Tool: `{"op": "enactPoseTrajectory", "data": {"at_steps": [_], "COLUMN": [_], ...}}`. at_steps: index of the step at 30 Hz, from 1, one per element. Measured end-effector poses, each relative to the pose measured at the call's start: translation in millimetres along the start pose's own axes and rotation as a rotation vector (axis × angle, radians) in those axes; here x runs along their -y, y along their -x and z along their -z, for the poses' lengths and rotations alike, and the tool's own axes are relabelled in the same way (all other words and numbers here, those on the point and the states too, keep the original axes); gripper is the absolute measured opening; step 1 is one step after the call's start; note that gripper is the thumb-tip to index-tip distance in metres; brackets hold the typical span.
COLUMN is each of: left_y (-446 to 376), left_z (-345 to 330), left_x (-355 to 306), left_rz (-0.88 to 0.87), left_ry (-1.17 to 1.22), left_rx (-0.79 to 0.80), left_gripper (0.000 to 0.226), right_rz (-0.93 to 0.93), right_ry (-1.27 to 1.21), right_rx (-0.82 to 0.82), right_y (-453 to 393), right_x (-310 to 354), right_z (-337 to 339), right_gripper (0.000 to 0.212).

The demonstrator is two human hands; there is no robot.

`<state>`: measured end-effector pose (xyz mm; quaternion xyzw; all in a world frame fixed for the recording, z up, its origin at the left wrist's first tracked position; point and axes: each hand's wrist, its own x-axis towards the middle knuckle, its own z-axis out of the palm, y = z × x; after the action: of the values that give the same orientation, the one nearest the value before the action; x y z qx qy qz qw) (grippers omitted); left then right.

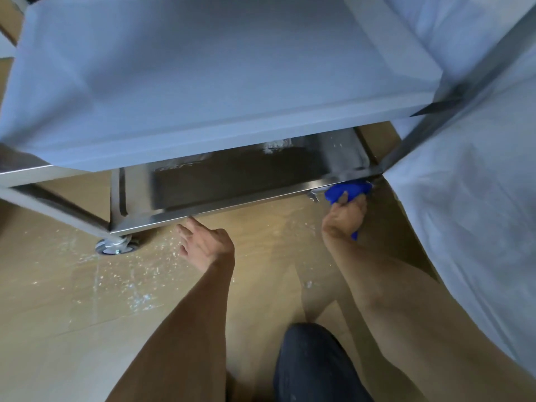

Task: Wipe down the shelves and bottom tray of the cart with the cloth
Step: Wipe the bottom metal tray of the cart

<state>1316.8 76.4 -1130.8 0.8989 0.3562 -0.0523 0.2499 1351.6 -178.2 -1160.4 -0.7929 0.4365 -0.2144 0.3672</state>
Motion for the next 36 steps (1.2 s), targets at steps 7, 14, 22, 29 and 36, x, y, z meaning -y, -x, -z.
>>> {"op": "enactPoseTrajectory", "data": {"at_steps": [7, 14, 22, 29, 36], "left_y": [8, 8, 23, 5, -18], "left_z": [1, 14, 5, 7, 17], "left_x": [-9, -18, -39, -16, 4], "left_rz": [-0.032, -0.041, -0.130, -0.103, -0.055], "left_ry": [0.011, 0.011, 0.022, 0.026, 0.066], "left_rx": [-0.060, -0.090, -0.067, -0.103, -0.141], "left_gripper": [0.044, 0.052, 0.054, 0.052, 0.057], "right_rz": [0.253, 0.055, 0.395, 0.536, 0.512], "right_ry": [0.141, 0.267, 0.474, 0.602, 0.534], "right_rx": [0.186, 0.005, 0.199, 0.180, 0.256], "right_y": [-8, -16, -89, -76, -48], "right_x": [11, 12, 67, 17, 27], "right_z": [-8, 19, 6, 9, -15], "right_gripper": [0.054, 0.047, 0.051, 0.057, 0.055]}}
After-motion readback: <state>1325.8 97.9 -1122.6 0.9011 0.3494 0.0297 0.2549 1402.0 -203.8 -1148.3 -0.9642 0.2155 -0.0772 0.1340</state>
